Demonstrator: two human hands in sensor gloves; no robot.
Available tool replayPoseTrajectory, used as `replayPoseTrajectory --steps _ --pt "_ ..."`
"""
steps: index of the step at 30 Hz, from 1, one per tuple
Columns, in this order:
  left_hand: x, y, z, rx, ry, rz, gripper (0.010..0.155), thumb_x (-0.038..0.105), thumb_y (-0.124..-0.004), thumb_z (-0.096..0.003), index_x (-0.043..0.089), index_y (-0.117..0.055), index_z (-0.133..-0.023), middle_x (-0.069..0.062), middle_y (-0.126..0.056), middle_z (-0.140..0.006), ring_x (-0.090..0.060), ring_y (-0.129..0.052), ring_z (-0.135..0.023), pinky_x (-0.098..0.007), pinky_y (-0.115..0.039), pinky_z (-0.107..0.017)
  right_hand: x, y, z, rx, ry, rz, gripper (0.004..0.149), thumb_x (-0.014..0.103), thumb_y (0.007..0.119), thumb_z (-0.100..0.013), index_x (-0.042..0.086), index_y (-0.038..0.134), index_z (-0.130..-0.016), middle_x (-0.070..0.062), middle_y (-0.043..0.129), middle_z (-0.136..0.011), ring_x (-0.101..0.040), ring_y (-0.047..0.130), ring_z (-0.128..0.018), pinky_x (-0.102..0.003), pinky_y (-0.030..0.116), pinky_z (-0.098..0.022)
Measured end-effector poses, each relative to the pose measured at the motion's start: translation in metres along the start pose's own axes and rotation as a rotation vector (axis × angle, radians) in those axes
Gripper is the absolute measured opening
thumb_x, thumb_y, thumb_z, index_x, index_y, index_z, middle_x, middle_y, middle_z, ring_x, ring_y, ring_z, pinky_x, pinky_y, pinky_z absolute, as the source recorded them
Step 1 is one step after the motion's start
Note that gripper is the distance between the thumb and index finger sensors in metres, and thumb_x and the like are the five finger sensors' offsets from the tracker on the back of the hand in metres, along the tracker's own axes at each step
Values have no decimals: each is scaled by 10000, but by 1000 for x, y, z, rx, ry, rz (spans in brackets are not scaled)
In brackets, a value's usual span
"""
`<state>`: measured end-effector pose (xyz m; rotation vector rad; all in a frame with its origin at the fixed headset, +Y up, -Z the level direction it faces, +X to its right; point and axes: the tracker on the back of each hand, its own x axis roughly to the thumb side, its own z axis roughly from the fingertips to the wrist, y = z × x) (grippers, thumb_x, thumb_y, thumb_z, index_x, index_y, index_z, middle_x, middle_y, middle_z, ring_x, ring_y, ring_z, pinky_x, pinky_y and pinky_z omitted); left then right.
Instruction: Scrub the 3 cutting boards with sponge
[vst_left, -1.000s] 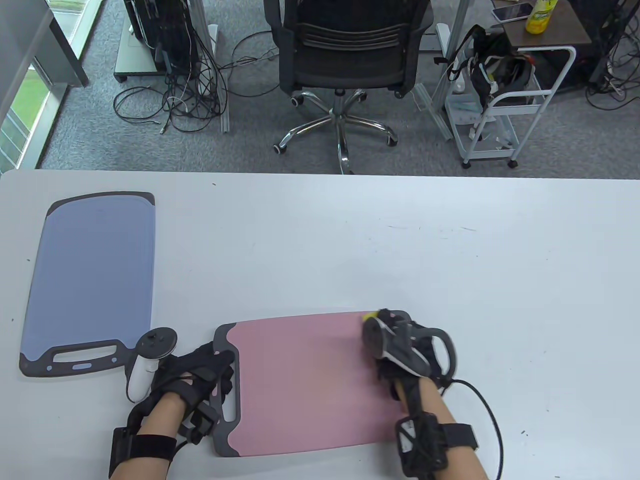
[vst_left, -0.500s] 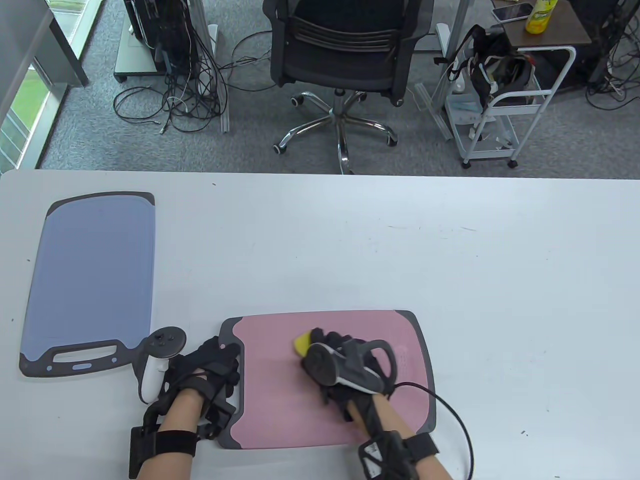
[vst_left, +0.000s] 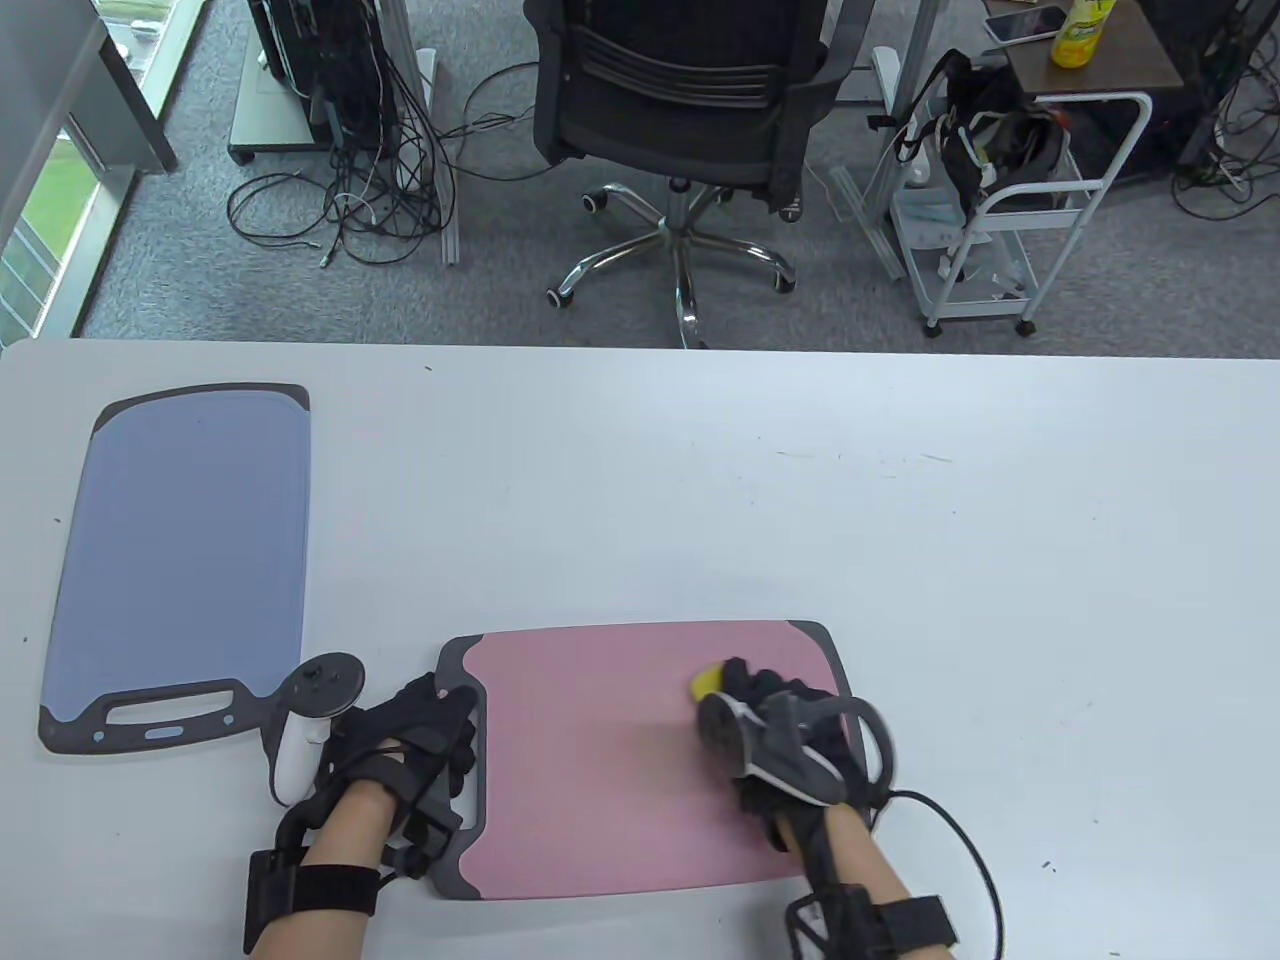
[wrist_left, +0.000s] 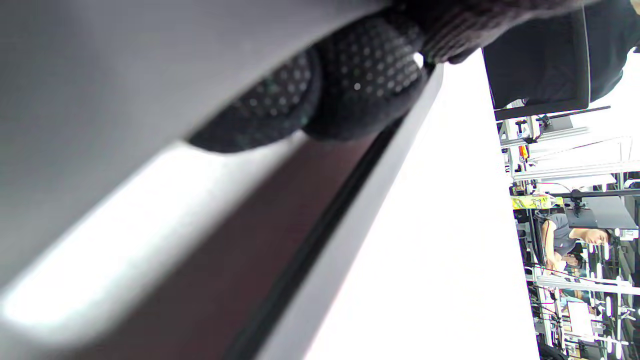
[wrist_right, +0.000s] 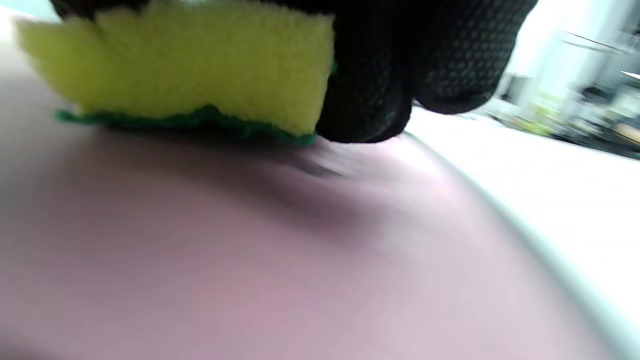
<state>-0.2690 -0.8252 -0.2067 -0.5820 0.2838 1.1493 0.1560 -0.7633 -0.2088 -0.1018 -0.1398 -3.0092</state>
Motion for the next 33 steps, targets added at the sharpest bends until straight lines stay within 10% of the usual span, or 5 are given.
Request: replayPoseTrajectory --steps 2,6,18,21,33 --pt "0 0 0 1 3 -5 558 523 -770 -552 152 -686 -960 58 -945 -661 -20 -1076 -373 -250 -1015 -263 -47 11 8 2 139 -50 658 533 723 -463 146 680 -993 -117 842 -780 -247 910 -557 -457 783 -476" --pt "1 0 -1 3 3 -13 559 528 -770 -555 154 -683 -961 66 -944 -665 -17 -1075 -376 -244 -1013 -264 -38 10 10 -7 139 -115 667 508 740 -465 70 709 -968 -145 858 -747 -257 918 -529 -463 786 -459" --pt "0 -1 0 -4 -1 1 568 523 -774 -549 151 -677 -968 61 -941 -672 -25 -1074 -384 -250 -1008 -272 242 -38 53 -158 -705 13 677 555 700 -456 143 659 -993 -99 821 -779 -218 905 -568 -444 784 -499" --pt "0 -1 0 -8 -1 4 571 524 -773 -549 152 -674 -970 59 -940 -676 -27 -1074 -387 -251 -1008 -275 224 -36 42 -135 -644 -12 669 568 698 -453 194 640 -1004 -73 810 -796 -211 900 -579 -440 779 -503" --pt "0 -2 2 7 0 -12 574 536 -767 -552 163 -668 -976 67 -938 -674 -19 -1071 -383 -242 -1004 -269 -54 17 36 -1 159 -49 667 532 724 -463 128 681 -993 -121 845 -773 -250 917 -545 -463 783 -472"
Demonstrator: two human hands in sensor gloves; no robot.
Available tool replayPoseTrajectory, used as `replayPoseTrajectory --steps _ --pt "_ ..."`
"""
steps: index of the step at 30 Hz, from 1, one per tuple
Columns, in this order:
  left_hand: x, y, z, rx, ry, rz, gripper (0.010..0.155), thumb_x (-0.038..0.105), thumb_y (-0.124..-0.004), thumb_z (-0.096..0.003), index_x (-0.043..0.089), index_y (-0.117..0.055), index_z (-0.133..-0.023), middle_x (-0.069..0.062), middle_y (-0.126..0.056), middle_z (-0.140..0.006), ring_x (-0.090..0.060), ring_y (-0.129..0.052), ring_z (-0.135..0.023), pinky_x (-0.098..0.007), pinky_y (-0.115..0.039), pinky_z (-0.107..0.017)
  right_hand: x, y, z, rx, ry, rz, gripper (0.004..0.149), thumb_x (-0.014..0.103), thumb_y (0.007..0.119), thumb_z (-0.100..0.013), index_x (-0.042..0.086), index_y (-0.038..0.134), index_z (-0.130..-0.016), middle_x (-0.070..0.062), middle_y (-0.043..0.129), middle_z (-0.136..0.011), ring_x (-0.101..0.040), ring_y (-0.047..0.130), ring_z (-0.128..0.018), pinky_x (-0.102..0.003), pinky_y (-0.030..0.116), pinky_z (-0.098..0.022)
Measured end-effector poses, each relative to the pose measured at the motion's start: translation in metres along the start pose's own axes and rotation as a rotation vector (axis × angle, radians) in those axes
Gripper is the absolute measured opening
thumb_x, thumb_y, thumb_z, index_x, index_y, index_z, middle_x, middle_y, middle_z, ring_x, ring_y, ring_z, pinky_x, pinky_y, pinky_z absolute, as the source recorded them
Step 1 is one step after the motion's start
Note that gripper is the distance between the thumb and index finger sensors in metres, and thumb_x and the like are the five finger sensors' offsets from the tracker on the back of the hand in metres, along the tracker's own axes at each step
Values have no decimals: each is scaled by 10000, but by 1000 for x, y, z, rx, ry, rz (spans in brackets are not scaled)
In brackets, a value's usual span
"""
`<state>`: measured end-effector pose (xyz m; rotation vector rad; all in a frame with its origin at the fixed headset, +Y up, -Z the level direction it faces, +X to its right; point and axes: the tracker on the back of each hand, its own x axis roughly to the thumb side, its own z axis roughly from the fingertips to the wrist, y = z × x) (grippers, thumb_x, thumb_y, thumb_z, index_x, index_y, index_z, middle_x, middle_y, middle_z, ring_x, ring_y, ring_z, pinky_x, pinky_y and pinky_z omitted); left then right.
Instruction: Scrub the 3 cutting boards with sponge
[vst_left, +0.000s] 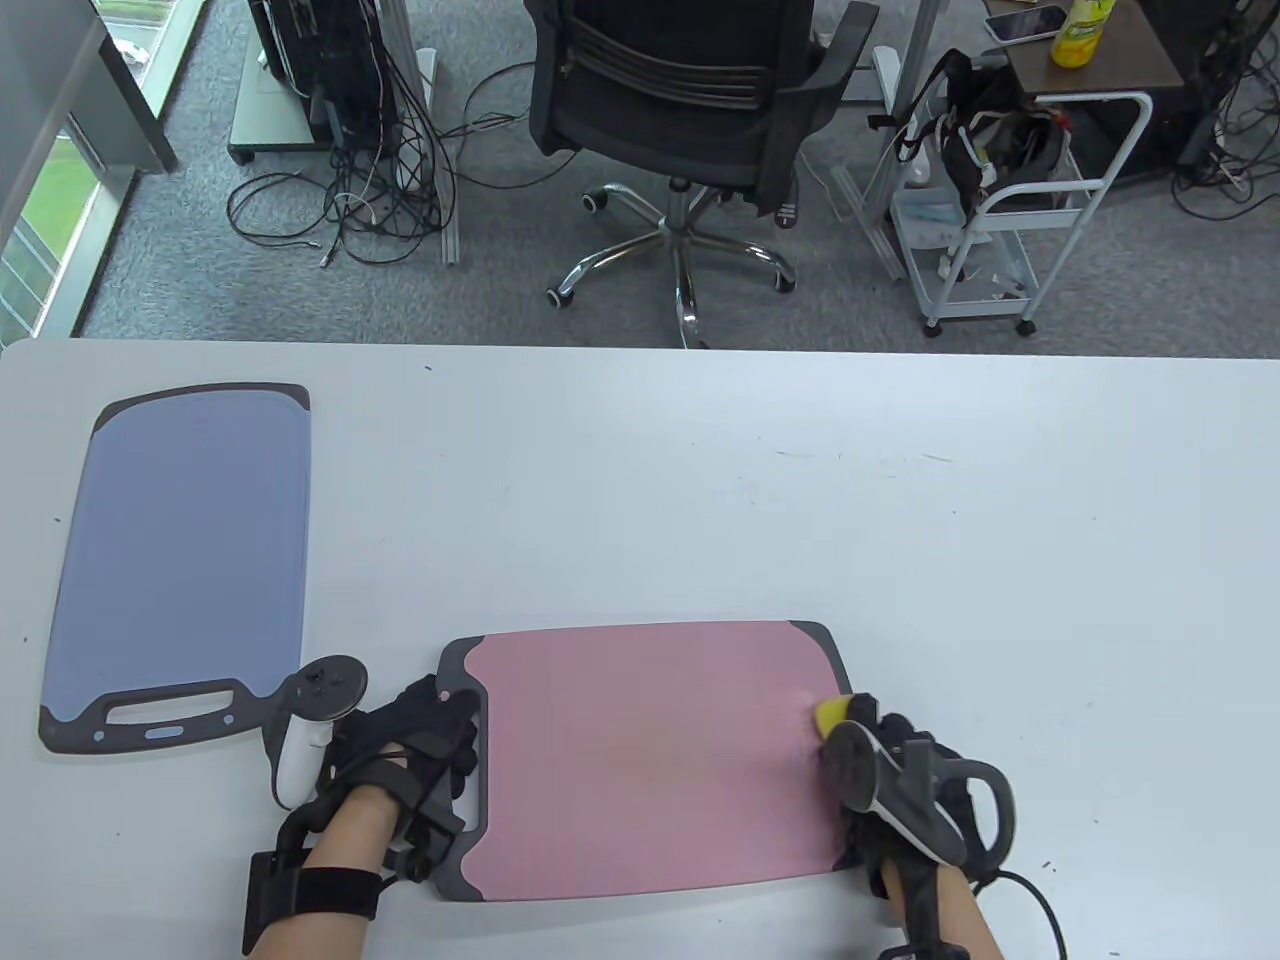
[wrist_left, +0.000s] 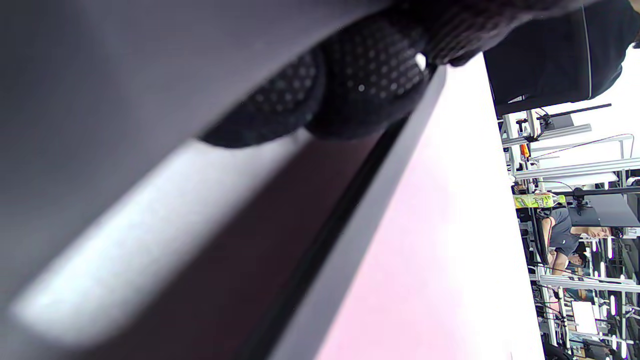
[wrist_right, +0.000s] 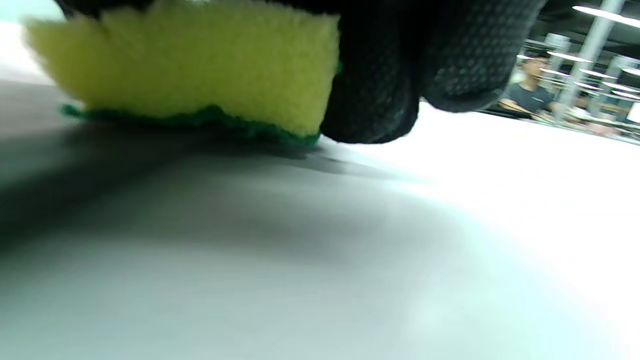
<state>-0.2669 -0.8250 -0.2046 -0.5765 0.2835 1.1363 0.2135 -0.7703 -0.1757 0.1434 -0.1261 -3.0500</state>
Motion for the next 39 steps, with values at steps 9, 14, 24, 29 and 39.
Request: replayPoseTrajectory --steps 9,14,24,29,39 --pt "-1 -1 2 5 -2 -3 576 539 -760 -556 168 -657 -985 73 -931 -683 -13 -1065 -392 -234 -1001 -277 184 -24 22 -101 -633 39 685 546 696 -480 93 656 -992 -121 824 -763 -223 906 -550 -446 785 -486" --pt "-1 -2 2 11 -1 -3 579 538 -764 -551 170 -657 -985 73 -931 -677 -13 -1065 -390 -235 -999 -276 279 -31 66 -131 -965 64 689 567 675 -475 135 618 -1008 -98 791 -784 -200 888 -574 -431 776 -510" --pt "0 -1 1 -6 -1 1 576 539 -766 -553 168 -663 -981 67 -934 -675 -20 -1071 -392 -240 -1005 -275 123 -12 15 -88 -581 71 671 562 683 -465 193 608 -1021 -79 789 -815 -222 888 -583 -446 769 -505" --pt "0 -1 0 -7 2 0 569 541 -767 -553 171 -671 -975 69 -940 -668 -19 -1075 -385 -241 -1009 -269 5 8 -1 -49 -202 -66 669 537 723 -469 150 651 -1010 -103 801 -792 -247 889 -561 -468 761 -490" --pt "1 -2 1 9 2 -14 574 550 -759 -554 175 -667 -978 80 -935 -672 -9 -1068 -385 -231 -1000 -269 165 -14 13 -91 -674 42 681 543 688 -484 104 638 -1002 -117 808 -777 -224 899 -560 -448 778 -494"
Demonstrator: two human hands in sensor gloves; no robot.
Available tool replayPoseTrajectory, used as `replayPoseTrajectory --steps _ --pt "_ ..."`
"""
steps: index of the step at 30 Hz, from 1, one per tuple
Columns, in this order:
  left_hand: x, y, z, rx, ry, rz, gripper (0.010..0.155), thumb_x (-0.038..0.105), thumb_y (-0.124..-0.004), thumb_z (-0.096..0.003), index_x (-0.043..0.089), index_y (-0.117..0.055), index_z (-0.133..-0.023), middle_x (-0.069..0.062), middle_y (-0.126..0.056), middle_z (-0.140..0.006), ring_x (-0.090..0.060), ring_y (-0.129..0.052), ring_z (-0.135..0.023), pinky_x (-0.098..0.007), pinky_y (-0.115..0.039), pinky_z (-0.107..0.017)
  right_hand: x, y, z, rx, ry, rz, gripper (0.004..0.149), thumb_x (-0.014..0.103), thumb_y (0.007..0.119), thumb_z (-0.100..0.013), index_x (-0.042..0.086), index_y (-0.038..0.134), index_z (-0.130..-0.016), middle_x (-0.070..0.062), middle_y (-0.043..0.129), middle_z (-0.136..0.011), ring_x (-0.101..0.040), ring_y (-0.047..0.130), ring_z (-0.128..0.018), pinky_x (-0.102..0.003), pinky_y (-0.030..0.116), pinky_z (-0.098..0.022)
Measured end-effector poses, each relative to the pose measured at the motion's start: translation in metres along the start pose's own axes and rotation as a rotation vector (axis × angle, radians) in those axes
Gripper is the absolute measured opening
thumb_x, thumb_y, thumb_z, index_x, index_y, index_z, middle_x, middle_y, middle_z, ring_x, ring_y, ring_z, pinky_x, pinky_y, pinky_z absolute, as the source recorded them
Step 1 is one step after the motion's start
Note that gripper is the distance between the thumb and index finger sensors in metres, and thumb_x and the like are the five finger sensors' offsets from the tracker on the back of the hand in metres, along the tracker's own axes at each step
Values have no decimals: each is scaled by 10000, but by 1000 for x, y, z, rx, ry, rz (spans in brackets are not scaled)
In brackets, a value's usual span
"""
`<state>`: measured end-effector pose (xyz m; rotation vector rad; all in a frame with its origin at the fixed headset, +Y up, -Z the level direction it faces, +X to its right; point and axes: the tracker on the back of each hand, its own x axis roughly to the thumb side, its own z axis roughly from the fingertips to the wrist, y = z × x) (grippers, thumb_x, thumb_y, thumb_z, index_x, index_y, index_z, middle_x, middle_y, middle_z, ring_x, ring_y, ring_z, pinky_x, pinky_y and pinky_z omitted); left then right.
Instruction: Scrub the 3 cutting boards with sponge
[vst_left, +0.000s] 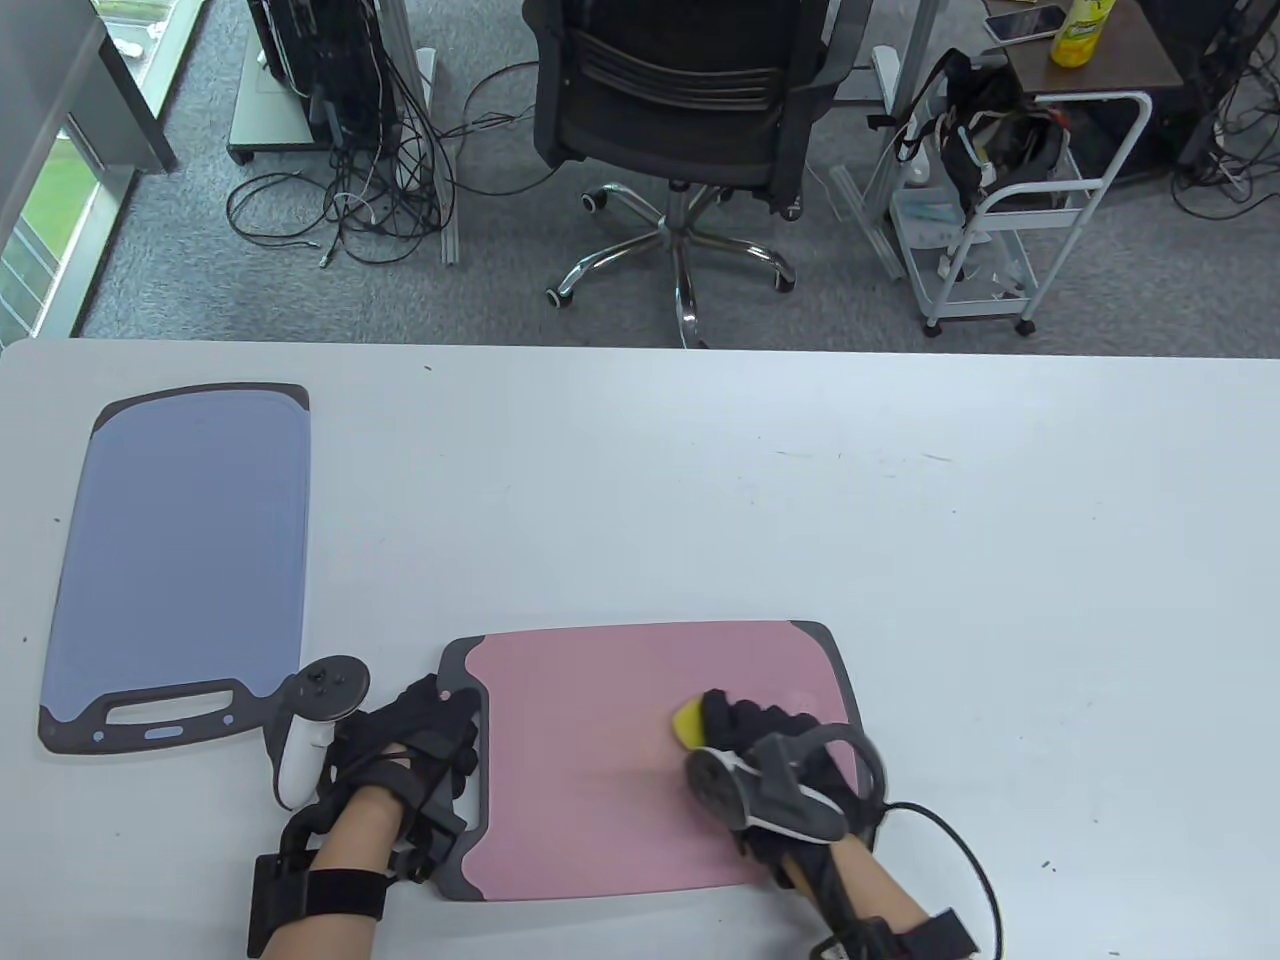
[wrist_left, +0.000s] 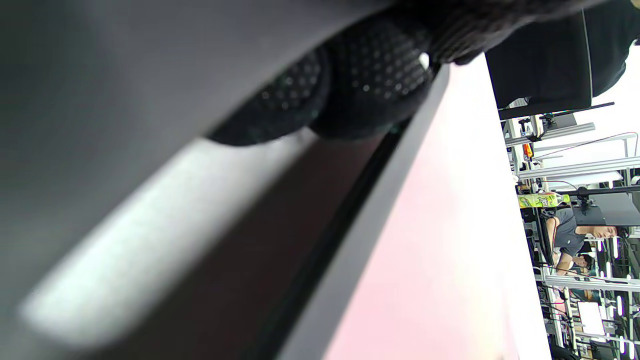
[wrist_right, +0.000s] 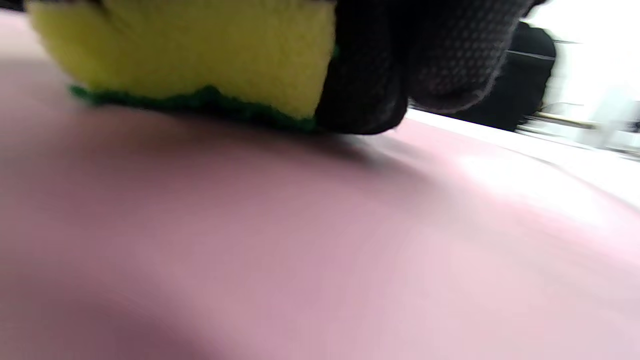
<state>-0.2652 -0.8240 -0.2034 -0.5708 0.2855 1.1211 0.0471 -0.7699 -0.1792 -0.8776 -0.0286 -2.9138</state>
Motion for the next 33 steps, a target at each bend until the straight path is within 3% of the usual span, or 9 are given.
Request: replayPoseTrajectory --steps 4,8,13,20,23,26,27,29,33 --pt "0 1 -1 -11 -1 10 568 538 -765 -555 173 -665 -979 76 -935 -672 -17 -1070 -387 -237 -1002 -273 101 -17 -32 -27 -278 -31 689 549 693 -469 115 633 -1000 -113 801 -771 -219 896 -556 -448 776 -495" --pt "-1 1 0 -22 -5 17 575 534 -763 -556 167 -656 -985 68 -931 -679 -23 -1069 -396 -244 -1001 -280 130 -22 -33 -49 -329 51 685 552 691 -455 132 640 -995 -98 809 -772 -218 902 -559 -451 777 -498" --pt "0 1 0 -28 -5 24 579 536 -765 -552 167 -658 -985 65 -932 -679 -28 -1071 -398 -247 -1001 -283 53 -7 -8 -21 -117 22 677 552 696 -453 173 623 -1009 -86 799 -798 -227 897 -574 -453 772 -500" --pt "1 0 0 -15 -1 13 576 541 -763 -554 169 -663 -982 70 -934 -674 -22 -1071 -391 -242 -1002 -275 -107 25 85 54 402 -41 670 545 704 -456 164 645 -1004 -92 803 -788 -236 898 -559 -459 773 -486" --pt "1 0 0 -5 0 4 574 547 -761 -553 173 -666 -979 77 -936 -669 -14 -1070 -384 -236 -1001 -269 -126 25 94 70 466 -29 672 532 725 -454 144 656 -998 -115 827 -778 -254 910 -547 -469 776 -475" --pt "0 1 0 -3 -2 3 576 546 -760 -554 172 -664 -981 75 -934 -672 -15 -1067 -387 -235 -999 -271 -105 20 77 59 390 -8 680 523 727 -455 99 671 -983 -129 835 -761 -251 913 -541 -468 778 -477" --pt "0 0 0 -3 -2 3 575 547 -759 -554 174 -664 -981 77 -933 -672 -13 -1068 -386 -234 -999 -272 -83 17 61 56 262 -31 680 525 715 -461 97 662 -987 -126 830 -764 -247 911 -543 -464 779 -478" --pt "0 0 0 -2 -1 3 575 546 -762 -552 173 -666 -980 76 -935 -670 -14 -1068 -386 -235 -1000 -270 -50 13 43 15 203 -55 686 522 718 -458 89 656 -987 -136 818 -761 -249 905 -543 -469 774 -481" --pt "0 1 0 -4 -3 4 577 544 -763 -551 172 -664 -981 75 -934 -671 -16 -1069 -386 -235 -1000 -270 62 -4 -8 -20 -140 -6 693 540 703 -461 97 645 -990 -121 812 -760 -229 904 -545 -455 780 -486"
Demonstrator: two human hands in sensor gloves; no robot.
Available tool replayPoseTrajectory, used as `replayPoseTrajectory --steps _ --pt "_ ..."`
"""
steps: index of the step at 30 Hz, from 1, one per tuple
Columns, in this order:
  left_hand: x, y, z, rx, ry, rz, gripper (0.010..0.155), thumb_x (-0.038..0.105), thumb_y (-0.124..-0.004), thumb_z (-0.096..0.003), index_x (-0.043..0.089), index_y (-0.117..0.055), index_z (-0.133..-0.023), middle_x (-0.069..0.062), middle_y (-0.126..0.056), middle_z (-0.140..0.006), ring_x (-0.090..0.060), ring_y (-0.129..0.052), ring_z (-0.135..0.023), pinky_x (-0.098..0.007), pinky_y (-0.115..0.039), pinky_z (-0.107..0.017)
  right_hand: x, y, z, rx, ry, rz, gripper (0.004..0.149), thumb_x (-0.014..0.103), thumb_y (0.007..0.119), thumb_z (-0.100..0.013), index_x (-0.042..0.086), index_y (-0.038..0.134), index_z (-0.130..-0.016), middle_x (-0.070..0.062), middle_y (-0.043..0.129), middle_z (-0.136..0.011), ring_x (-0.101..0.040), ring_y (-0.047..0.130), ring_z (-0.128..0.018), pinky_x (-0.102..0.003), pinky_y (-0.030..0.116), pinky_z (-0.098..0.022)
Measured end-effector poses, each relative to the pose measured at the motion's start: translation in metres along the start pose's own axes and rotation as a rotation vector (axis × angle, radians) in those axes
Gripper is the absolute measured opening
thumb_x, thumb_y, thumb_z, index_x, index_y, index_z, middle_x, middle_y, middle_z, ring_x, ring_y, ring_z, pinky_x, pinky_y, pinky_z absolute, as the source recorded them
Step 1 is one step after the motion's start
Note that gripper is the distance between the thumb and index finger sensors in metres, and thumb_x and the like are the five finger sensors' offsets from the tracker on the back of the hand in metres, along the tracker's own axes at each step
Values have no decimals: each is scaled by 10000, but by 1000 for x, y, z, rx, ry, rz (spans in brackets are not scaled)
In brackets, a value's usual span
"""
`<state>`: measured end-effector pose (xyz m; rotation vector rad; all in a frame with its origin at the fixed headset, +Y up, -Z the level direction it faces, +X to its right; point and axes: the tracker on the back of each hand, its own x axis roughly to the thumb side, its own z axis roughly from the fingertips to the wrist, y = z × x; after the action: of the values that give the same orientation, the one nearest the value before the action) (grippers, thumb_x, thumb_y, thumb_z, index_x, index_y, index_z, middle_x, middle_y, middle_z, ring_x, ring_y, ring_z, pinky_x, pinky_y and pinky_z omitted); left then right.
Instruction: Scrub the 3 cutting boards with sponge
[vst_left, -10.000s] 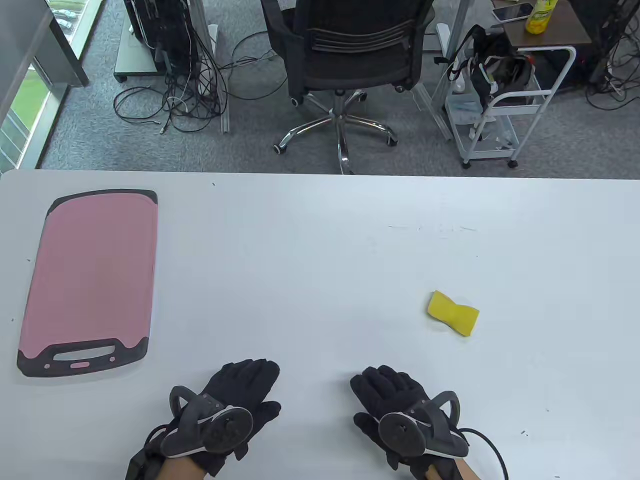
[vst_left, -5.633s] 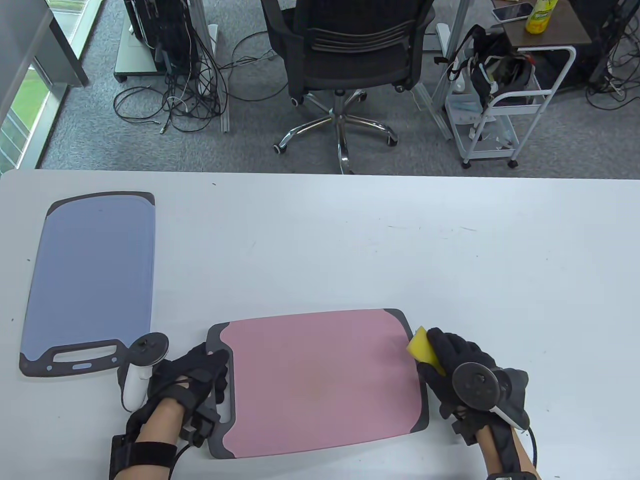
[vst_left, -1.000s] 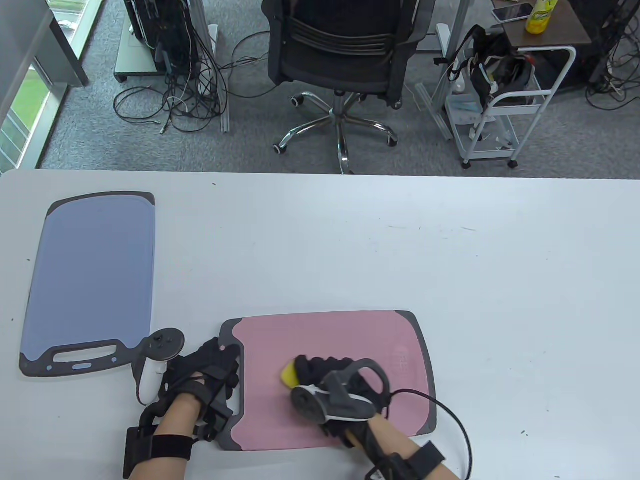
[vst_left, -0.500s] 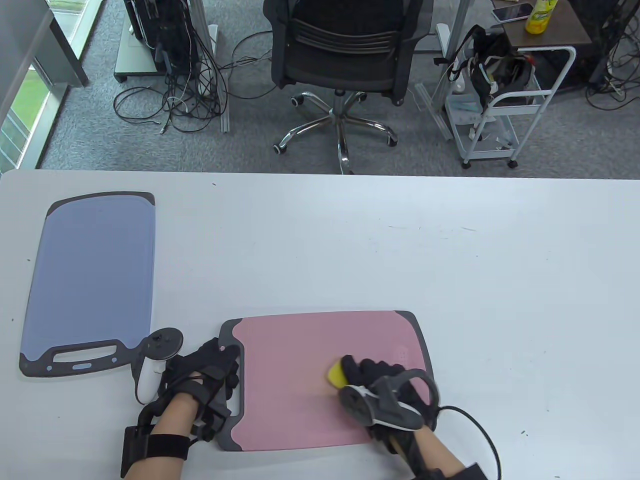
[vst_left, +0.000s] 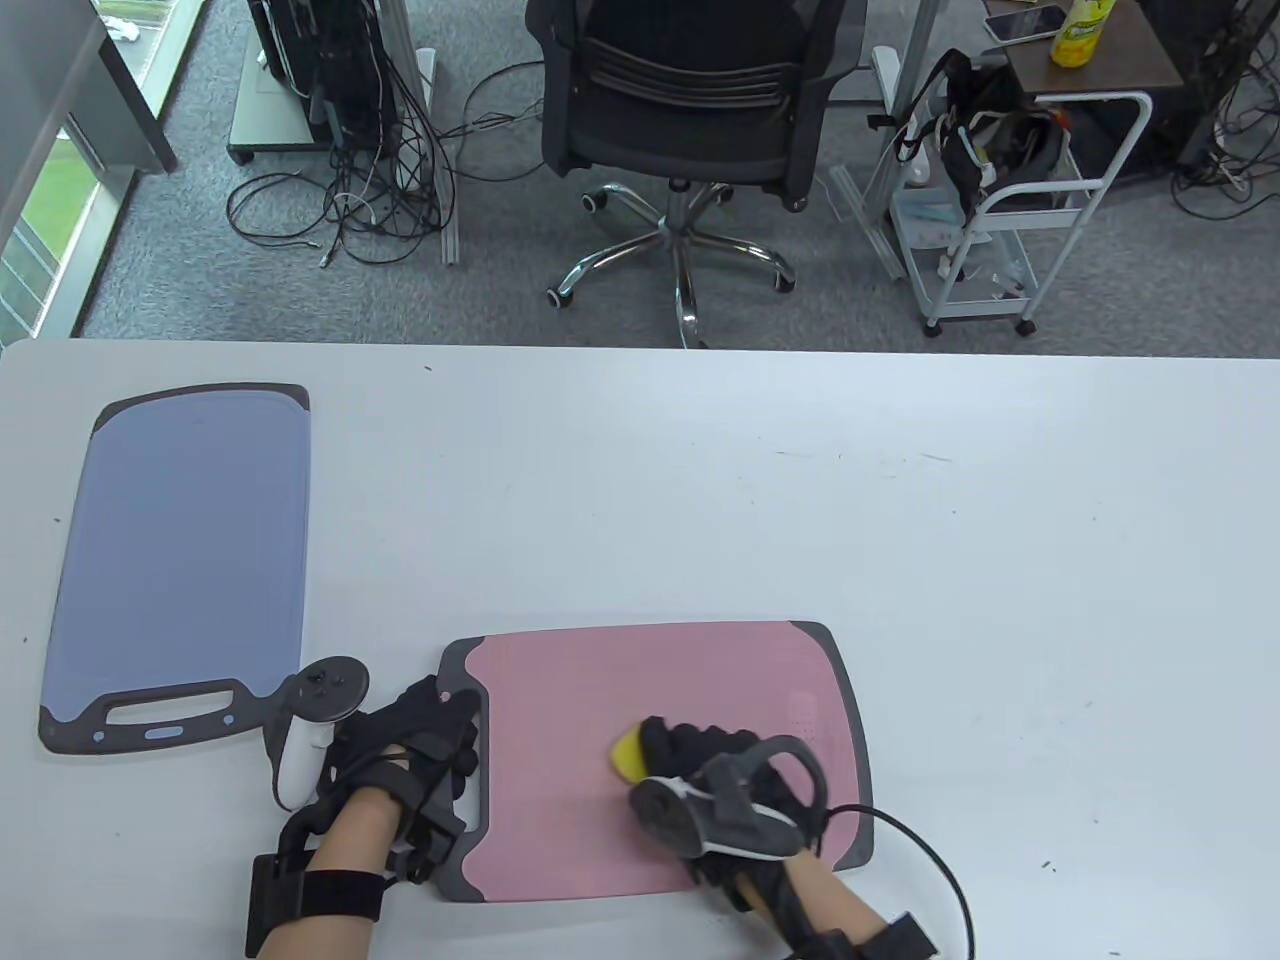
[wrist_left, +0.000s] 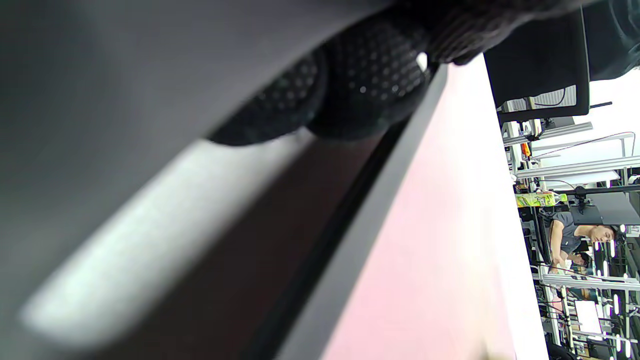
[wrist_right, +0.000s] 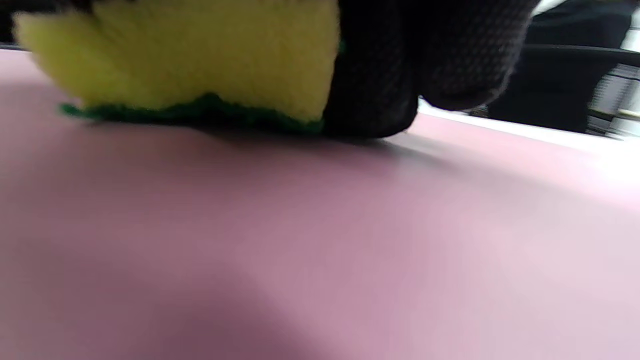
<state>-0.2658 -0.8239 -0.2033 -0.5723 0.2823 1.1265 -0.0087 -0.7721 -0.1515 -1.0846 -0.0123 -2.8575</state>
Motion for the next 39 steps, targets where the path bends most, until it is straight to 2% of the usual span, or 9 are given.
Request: replayPoseTrajectory --steps 4,8,13,17,21,26,34,36,39 --pt "0 0 0 -12 -3 11 581 538 -766 -550 166 -661 -984 67 -934 -676 -24 -1070 -393 -242 -1001 -277 66 -7 -27 -26 -200 -3 689 550 699 -457 127 634 -997 -107 801 -771 -221 897 -555 -451 775 -495" --pt "0 0 0 -30 -5 24 581 531 -766 -554 163 -654 -989 59 -930 -684 -34 -1071 -404 -251 -1000 -286 58 -4 -23 -28 -180 37 678 565 690 -454 183 617 -1010 -77 794 -795 -212 896 -569 -443 775 -499" --pt "0 0 0 -26 -4 21 580 534 -766 -554 163 -657 -987 61 -933 -680 -31 -1071 -400 -249 -1002 -282 -37 11 26 21 89 75 678 561 689 -451 187 615 -1012 -77 801 -800 -224 901 -569 -449 778 -494" --pt "0 1 0 -16 -1 11 576 538 -765 -555 167 -662 -983 67 -935 -675 -25 -1072 -393 -245 -1003 -276 -140 28 104 62 457 -6 676 536 712 -451 151 644 -1002 -107 824 -781 -248 910 -548 -468 777 -479" --pt "1 0 -1 1 3 -4 572 548 -764 -553 170 -674 -973 75 -940 -665 -14 -1073 -380 -236 -1005 -263 -171 32 133 58 577 -25 674 537 718 -457 143 652 -1000 -110 826 -777 -244 912 -542 -461 780 -475" --pt "1 1 -2 -2 5 2 571 548 -764 -554 167 -679 -972 75 -942 -664 -15 -1073 -380 -238 -1005 -264 -126 23 85 41 353 -12 684 529 712 -462 92 660 -986 -122 834 -762 -240 916 -537 -458 787 -474" --pt "0 2 -4 -10 13 31 563 536 -781 -549 163 -700 -962 64 -959 -657 -32 -1088 -376 -254 -1012 -261 58 -8 -22 -15 -212 49 695 566 671 -476 129 601 -1011 -93 782 -783 -194 889 -564 -429 778 -505" --pt "-1 3 -5 -18 7 31 564 534 -778 -553 160 -693 -967 62 -956 -662 -33 -1086 -384 -255 -1011 -266 77 -9 -28 -28 -236 32 687 557 687 -468 133 618 -1004 -101 790 -772 -206 891 -554 -441 775 -500" --pt "0 2 -4 -19 6 26 564 535 -774 -556 163 -688 -971 63 -951 -668 -32 -1085 -390 -253 -1011 -271 63 -6 -21 -21 -196 37 680 575 672 -468 188 590 -1021 -69 770 -801 -189 881 -570 -426 773 -504"
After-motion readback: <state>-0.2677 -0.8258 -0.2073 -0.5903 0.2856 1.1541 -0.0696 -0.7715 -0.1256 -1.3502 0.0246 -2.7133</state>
